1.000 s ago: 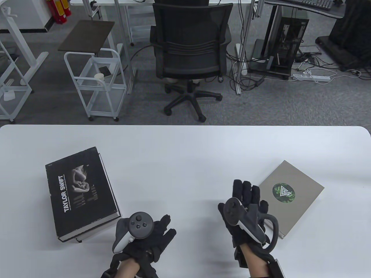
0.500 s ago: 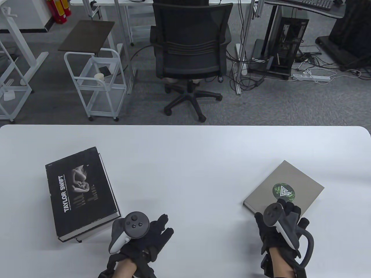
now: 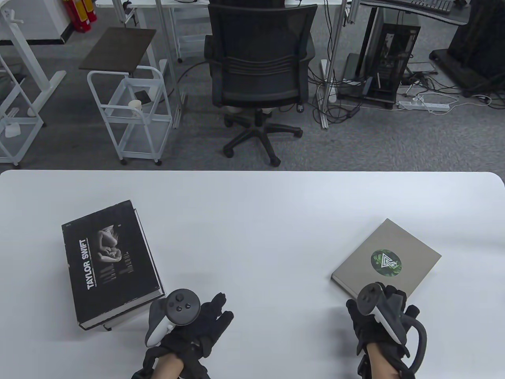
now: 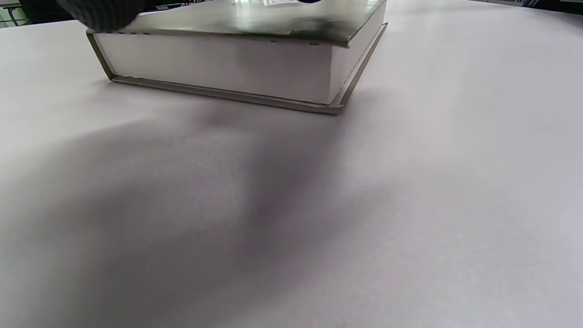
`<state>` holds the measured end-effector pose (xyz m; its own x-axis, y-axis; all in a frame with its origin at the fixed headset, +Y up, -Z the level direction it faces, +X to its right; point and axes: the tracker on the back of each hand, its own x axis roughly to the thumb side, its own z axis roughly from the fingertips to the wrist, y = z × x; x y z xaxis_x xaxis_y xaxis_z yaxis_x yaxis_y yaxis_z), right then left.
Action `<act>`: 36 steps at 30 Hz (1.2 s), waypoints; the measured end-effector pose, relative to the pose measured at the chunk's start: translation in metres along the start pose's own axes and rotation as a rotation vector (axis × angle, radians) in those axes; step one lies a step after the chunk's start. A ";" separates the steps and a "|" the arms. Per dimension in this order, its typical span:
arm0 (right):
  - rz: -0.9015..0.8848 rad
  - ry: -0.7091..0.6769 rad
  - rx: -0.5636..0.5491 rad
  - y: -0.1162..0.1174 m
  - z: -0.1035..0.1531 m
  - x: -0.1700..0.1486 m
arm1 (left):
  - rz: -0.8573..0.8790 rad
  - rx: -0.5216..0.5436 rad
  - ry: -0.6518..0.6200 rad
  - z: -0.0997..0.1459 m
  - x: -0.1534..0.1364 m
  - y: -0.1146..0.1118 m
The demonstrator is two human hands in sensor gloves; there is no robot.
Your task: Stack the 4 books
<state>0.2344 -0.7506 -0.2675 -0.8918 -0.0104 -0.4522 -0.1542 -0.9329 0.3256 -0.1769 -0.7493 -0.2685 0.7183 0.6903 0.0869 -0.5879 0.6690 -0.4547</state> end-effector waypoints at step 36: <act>0.108 -0.292 0.057 0.003 0.025 0.100 | 0.028 0.013 0.098 0.002 -0.011 0.007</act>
<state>0.1338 -0.7458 -0.2914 -0.9874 0.0033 -0.1582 -0.0685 -0.9102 0.4084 -0.1902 -0.7514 -0.2707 0.7344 0.6786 -0.0132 -0.6124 0.6541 -0.4440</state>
